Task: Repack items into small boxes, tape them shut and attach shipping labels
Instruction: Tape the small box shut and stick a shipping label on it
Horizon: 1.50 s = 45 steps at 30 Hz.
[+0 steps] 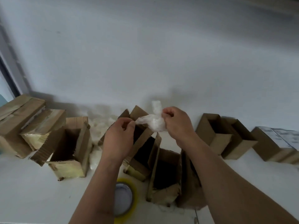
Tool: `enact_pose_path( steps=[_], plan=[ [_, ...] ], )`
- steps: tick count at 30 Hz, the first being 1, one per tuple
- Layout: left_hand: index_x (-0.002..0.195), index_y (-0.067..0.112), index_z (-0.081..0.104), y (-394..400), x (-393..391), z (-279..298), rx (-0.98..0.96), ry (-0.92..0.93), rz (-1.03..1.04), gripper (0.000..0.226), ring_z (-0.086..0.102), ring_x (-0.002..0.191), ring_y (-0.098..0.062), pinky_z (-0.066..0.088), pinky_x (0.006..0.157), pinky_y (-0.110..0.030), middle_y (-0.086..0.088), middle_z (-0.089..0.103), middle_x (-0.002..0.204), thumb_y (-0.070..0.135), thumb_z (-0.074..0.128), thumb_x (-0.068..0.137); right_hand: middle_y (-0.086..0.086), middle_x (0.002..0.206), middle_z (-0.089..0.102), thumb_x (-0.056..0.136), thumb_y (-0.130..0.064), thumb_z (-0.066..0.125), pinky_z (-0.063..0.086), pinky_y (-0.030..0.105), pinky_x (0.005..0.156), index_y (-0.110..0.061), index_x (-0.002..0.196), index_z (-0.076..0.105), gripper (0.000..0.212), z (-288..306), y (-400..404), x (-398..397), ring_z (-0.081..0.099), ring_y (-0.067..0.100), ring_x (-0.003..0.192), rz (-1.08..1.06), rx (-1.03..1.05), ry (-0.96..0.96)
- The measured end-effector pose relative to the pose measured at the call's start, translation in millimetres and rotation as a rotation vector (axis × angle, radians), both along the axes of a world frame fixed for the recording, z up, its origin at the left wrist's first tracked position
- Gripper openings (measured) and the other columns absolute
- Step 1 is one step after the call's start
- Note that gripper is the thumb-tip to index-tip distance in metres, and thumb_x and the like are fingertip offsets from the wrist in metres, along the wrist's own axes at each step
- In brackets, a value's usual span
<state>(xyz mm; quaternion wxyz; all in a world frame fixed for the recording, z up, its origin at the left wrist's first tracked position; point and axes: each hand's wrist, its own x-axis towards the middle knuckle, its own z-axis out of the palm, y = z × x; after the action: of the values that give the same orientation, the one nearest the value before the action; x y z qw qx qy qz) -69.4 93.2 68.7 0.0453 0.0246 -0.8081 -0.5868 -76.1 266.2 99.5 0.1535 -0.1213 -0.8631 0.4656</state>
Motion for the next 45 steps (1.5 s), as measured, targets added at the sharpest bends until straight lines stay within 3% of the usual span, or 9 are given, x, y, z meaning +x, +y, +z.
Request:
enact_pose_path(
  steps=[4,7,13,17,21,25,30,41,45],
  plan=[
    [0.106,0.034,0.062,36.1,22.9,0.8,-0.117,0.052,-0.125,0.014,0.063,0.084,-0.01,0.053,0.073,-0.031,0.007,0.068,0.091,0.036,0.05,0.099,-0.017,0.096,0.063,0.099,-0.023,0.053,0.054,0.027,0.081,-0.038,0.087,0.059,0.02,-3.1,39.3,57.5,0.061,0.005,0.092,-0.125,-0.112,-0.002],
    [0.119,0.027,0.06,61.1,36.7,-5.1,-0.314,0.095,-0.236,0.024,0.061,0.089,-0.011,0.052,0.075,-0.029,0.007,0.064,0.101,0.037,0.048,0.1,-0.006,0.104,0.065,0.101,-0.017,0.049,0.056,0.035,0.089,-0.03,0.097,0.062,0.019,-9.2,56.8,82.7,0.064,0.013,0.097,-0.193,-0.419,0.005],
    [0.114,0.018,0.058,62.6,36.0,-17.1,-0.49,0.052,-0.225,0.027,0.053,0.088,-0.018,0.044,0.08,-0.033,0.001,0.056,0.102,0.036,0.042,0.102,0.008,0.101,0.067,0.101,-0.004,0.045,0.055,0.031,0.08,-0.009,0.097,0.062,0.018,0.4,58.0,73.6,0.065,0.019,0.092,-0.106,-1.006,0.097],
    [0.107,0.025,0.055,59.5,31.6,-19.7,-0.547,-0.046,-0.383,0.037,0.058,0.087,-0.017,0.044,0.074,-0.031,0.001,0.062,0.094,0.055,0.036,0.1,0.007,0.095,0.069,0.1,-0.002,0.047,0.057,0.031,0.076,-0.006,0.097,0.062,0.016,15.1,43.3,50.8,0.067,0.018,0.087,-0.024,-1.118,0.114],
    [0.089,0.022,0.055,50.1,21.7,-39.1,-0.744,-0.046,-0.309,0.029,0.054,0.072,-0.012,0.044,0.065,-0.03,0.004,0.059,0.081,0.037,0.035,0.104,0.005,0.092,0.069,0.099,0.003,0.045,0.054,0.024,0.063,-0.008,0.091,0.063,0.022,25.5,35.6,35.2,0.066,0.019,0.087,-0.024,-1.146,0.135],
    [0.084,0.017,0.051,43.8,12.9,-41.4,-0.882,-0.105,-0.276,0.028,0.054,0.072,-0.012,0.04,0.06,-0.027,0.001,0.061,0.09,0.029,0.035,0.104,0.005,0.097,0.07,0.099,0.003,0.046,0.054,0.024,0.066,-0.009,0.093,0.064,0.023,34.3,42.9,30.9,0.067,0.018,0.09,-0.02,-1.075,0.134],
    [0.095,0.019,0.058,53.4,14.5,-24.1,-0.794,-0.074,-0.262,0.044,0.058,0.078,-0.016,0.048,0.069,-0.034,0.005,0.059,0.085,0.056,0.033,0.099,0.002,0.102,0.069,0.1,-0.007,0.049,0.057,0.039,0.09,-0.011,0.102,0.066,0.017,17.3,56.1,53.4,0.067,0.017,0.095,-0.086,-0.735,0.024],
    [0.125,0.024,0.058,110.1,61.5,-0.1,-0.599,0.184,-0.49,0.033,0.06,0.1,-0.009,0.047,0.088,-0.024,0.006,0.063,0.115,0.042,0.043,0.102,-0.005,0.106,0.063,0.1,-0.024,0.053,0.054,0.033,0.087,-0.023,0.111,0.064,0.016,-22.3,98.2,127.4,0.061,0.014,0.099,-0.418,-0.439,-0.004],
    [0.099,0.023,0.061,128.5,70.9,-15.3,-0.749,0.15,-0.621,0.033,0.06,0.081,-0.011,0.054,0.077,-0.03,0.007,0.063,0.089,0.05,0.042,0.099,-0.009,0.097,0.06,0.1,-0.024,0.052,0.045,0.019,0.072,-0.026,0.107,0.06,0.011,-42.7,108.3,142.2,0.054,0.004,0.086,-0.42,-0.158,-0.049]
  ],
)
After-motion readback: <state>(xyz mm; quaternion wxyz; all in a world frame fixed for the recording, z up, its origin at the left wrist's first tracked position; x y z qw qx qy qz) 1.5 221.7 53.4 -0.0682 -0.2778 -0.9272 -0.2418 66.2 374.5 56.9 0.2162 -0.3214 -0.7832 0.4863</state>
